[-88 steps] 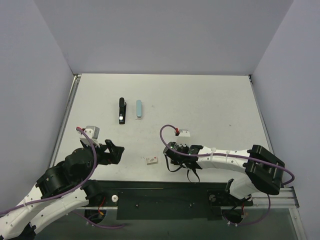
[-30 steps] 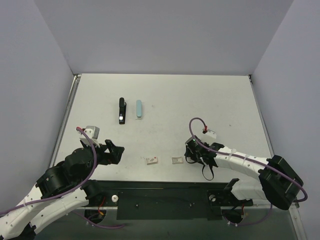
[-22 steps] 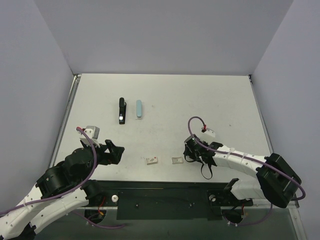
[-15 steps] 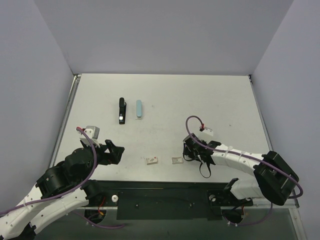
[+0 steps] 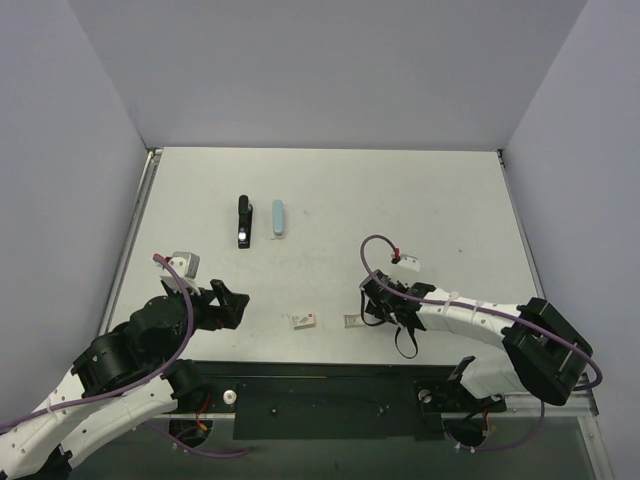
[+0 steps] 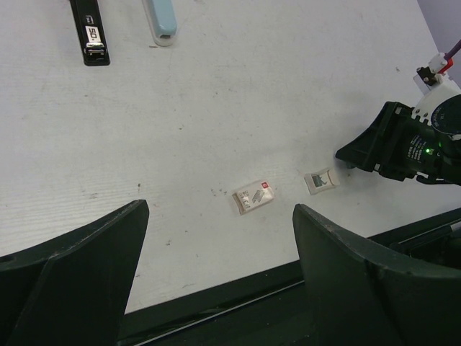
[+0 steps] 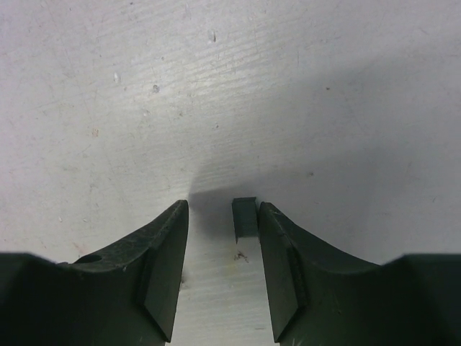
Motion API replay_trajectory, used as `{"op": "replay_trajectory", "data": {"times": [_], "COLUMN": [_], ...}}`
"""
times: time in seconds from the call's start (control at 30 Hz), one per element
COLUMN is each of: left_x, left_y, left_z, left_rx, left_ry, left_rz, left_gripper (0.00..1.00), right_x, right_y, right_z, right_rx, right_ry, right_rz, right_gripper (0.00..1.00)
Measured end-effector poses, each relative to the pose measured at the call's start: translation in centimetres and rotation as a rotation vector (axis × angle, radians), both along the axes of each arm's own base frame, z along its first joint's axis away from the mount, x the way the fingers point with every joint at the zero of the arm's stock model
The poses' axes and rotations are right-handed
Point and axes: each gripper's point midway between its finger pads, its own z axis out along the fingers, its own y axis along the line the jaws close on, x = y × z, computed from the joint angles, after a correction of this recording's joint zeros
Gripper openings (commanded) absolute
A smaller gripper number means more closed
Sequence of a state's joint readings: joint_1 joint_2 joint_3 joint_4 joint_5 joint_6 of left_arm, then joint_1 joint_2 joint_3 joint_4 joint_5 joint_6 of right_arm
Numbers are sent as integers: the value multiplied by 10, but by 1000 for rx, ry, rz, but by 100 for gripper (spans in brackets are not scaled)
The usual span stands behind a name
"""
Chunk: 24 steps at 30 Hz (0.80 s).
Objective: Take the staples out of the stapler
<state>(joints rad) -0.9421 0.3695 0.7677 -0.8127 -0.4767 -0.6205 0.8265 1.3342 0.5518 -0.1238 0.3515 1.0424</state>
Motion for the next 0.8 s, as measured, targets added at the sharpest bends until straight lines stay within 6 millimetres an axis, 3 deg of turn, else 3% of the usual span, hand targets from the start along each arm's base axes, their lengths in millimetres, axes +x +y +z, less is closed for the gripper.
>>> {"op": "replay_trajectory", "data": {"times": [0.3,0.5,0.8], "left_x": [0,0,0], "left_y": [0,0,0], "left_z": [0,0,0], "left_rx": [-1,-1,-3], "left_ry": [1,1,-1], "left_rz": [-2,-2,-2], "left_gripper": [92,92,92], "right_x": [-10,-10,-5], "right_y": [-3,-5,-8], "right_z": [-2,-2,-3], "right_rx": [-95,-117,-162], "right_ry": [12,16,14], "right_rz": [54,51,47], "right_gripper": [33,31,21]}}
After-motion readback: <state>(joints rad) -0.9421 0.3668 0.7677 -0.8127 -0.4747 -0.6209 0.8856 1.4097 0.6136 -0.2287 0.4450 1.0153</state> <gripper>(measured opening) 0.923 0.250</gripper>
